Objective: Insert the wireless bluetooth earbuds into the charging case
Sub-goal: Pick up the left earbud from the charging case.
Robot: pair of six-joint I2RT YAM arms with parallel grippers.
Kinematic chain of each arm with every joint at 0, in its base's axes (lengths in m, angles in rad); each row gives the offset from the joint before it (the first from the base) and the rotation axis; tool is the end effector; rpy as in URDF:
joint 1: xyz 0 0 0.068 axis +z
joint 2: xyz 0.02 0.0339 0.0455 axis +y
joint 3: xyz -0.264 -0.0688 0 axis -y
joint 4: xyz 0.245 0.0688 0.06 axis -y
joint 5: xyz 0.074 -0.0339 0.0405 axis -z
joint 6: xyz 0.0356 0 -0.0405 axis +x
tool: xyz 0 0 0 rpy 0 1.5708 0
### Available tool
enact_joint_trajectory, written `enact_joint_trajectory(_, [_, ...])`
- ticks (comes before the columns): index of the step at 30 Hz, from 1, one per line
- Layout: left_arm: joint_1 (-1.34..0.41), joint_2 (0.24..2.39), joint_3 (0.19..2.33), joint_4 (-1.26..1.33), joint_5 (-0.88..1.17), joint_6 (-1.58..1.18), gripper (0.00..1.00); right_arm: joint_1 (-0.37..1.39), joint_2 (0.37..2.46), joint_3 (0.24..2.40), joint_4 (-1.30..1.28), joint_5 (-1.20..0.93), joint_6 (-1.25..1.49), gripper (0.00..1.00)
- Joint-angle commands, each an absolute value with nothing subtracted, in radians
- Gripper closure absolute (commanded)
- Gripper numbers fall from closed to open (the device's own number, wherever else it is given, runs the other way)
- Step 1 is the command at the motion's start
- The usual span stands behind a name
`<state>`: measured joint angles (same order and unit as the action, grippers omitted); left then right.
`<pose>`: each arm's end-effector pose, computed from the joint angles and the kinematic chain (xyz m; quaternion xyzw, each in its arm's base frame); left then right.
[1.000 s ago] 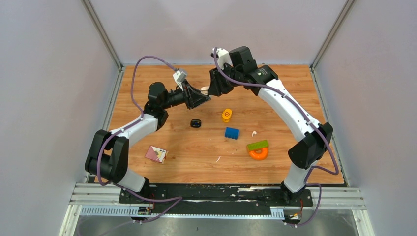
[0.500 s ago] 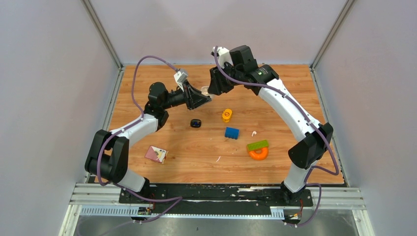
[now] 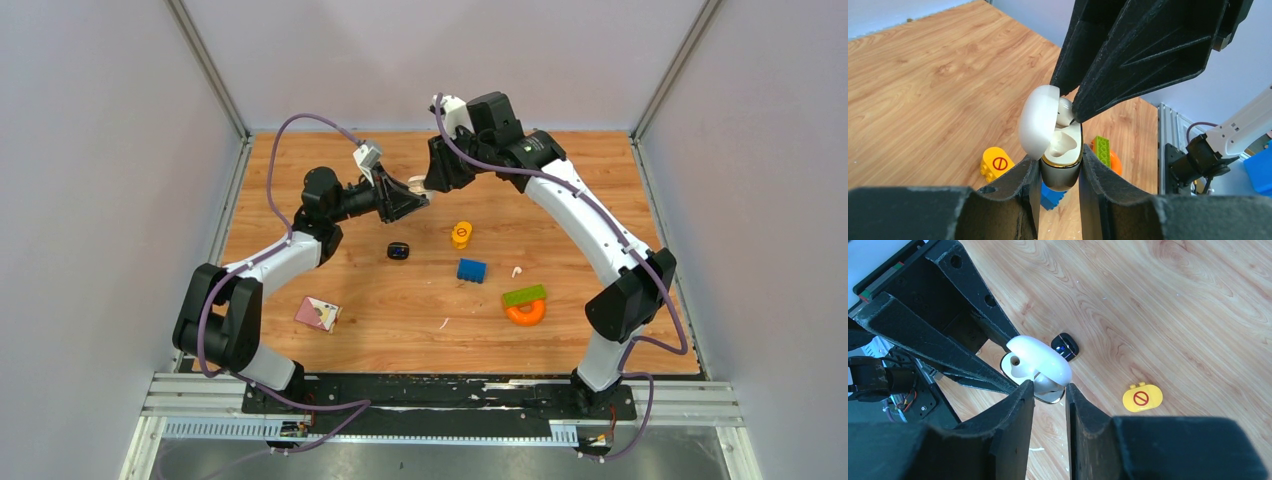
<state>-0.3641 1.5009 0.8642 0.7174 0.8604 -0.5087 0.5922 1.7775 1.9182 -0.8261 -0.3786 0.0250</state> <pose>0.2998 -0.1431 0.2873 0.2612 0.6368 -0.5386 0.4859 0.3173 0.2293 0.3979 -0.3257 0.8295 0.2898 0.3492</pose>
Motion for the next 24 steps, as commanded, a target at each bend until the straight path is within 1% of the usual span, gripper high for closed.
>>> enact_joint_trajectory(1, [-0.378,1.499,0.890,0.776,0.880,-0.488,1.00,0.603,1.786,1.944,-0.801,-0.449,0.030,0.71])
enact_joint_trajectory(4, [-0.379,1.500,0.894,0.755,0.866,-0.487,1.00,0.610,1.784,1.949,-0.803,-0.439,0.020,0.70])
enact_joint_trajectory(6, [-0.378,1.503,0.896,0.759,0.867,-0.490,1.00,0.608,1.780,1.950,-0.808,-0.404,0.020,0.64])
enact_joint_trajectory(10, [-0.378,1.507,0.897,0.762,0.876,-0.489,1.00,0.601,1.777,1.957,-0.792,-0.377,0.028,0.62])
enact_joint_trajectory(12, [-0.378,1.507,0.894,0.762,0.881,-0.491,1.00,0.591,1.784,1.980,-0.787,-0.370,0.033,0.58])
enact_joint_trajectory(16, [-0.377,1.503,0.888,0.762,0.876,-0.497,1.00,0.573,1.785,2.026,-0.795,-0.377,0.031,0.58])
enact_joint_trajectory(20, [-0.377,1.502,0.888,0.749,0.861,-0.496,1.00,0.572,1.737,1.991,-0.806,-0.367,0.021,0.58])
enact_joint_trajectory(24, [-0.377,1.506,0.890,0.747,0.857,-0.500,1.00,0.572,1.708,1.941,-0.821,-0.385,0.020,0.63])
